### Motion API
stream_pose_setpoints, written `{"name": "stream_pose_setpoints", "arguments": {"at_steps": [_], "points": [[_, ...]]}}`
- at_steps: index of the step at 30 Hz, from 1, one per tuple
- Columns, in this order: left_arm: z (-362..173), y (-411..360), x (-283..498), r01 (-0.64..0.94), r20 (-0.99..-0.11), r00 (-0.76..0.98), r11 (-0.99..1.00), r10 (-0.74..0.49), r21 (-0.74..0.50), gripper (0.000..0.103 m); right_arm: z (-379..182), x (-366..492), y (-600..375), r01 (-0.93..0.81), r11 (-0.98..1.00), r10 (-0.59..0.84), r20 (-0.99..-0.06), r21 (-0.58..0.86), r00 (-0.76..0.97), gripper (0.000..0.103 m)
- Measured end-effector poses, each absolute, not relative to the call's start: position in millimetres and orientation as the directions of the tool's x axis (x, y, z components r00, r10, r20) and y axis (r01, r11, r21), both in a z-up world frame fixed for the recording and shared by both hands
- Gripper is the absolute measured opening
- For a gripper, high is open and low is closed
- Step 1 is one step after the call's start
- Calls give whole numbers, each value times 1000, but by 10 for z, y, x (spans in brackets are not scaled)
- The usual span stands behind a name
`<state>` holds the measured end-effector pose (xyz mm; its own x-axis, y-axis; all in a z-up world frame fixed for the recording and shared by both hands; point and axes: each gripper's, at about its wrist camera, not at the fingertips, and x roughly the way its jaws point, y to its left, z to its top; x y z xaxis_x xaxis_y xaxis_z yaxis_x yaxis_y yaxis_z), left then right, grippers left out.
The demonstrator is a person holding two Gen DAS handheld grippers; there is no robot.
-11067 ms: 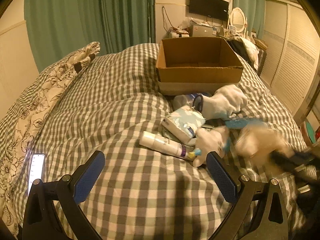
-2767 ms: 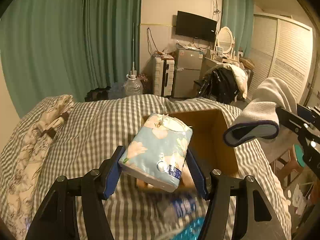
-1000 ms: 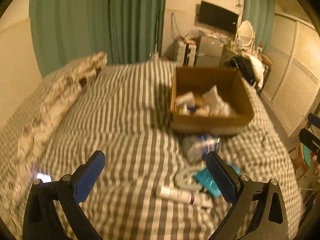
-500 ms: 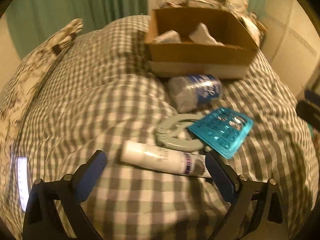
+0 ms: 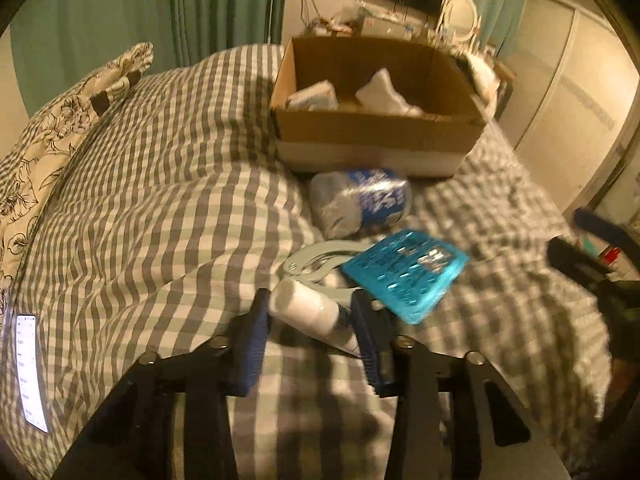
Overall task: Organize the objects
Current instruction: 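Grasp the white lotion tube with the left gripper while the right grasps the blue blister pack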
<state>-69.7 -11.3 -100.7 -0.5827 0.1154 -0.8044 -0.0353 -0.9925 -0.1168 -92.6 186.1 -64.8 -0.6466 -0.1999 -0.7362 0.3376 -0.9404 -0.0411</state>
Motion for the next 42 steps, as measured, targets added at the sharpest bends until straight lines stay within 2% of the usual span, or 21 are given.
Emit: {"name": "stream_pose_setpoints", "arguments": {"at_steps": [3,6,11,18,27,33,37,40,42], "points": [[-860,-39,-639,-66,-778,-609,-987,156,-146,30,-628,-915,1859,332,-942,-194,-734,-46,-651,95],[-849,51,-683,-108,-774,-598,-978,208,-179,28,-623,-920,1875,326,-944,-189,-733,-46,-653,95],[-1198,129,-935,-70,-820,-540,-982,187,-178,28,-616,-917,1876,326,-944,-186,-735,-50,-652,95],[-966,7,-808,-67,-781,-592,-977,201,-201,19,-691,-984,1866,342,-937,-179,-750,-67,-637,95],[-603,-369,-734,7,-737,-668,-989,106,-149,18,-1147,-1004,1265,531,-811,-131,-810,-244,-572,95],[-617,-521,-741,24,-737,-669,-987,101,-157,18,-1489,-1034,925,603,-724,-73,-833,-334,-548,95],[-648,-540,-756,21,-738,-666,-986,111,-168,18,-1529,-1052,841,617,-699,-62,-829,-361,-556,93],[-665,-535,-762,16,-739,-664,-985,117,-171,18,-1520,-1110,814,617,-704,-70,-830,-351,-553,80],[-667,-538,-747,13,-738,-664,-985,120,-172,18,-1506,-1122,795,620,-706,-78,-833,-342,-548,54]]}}
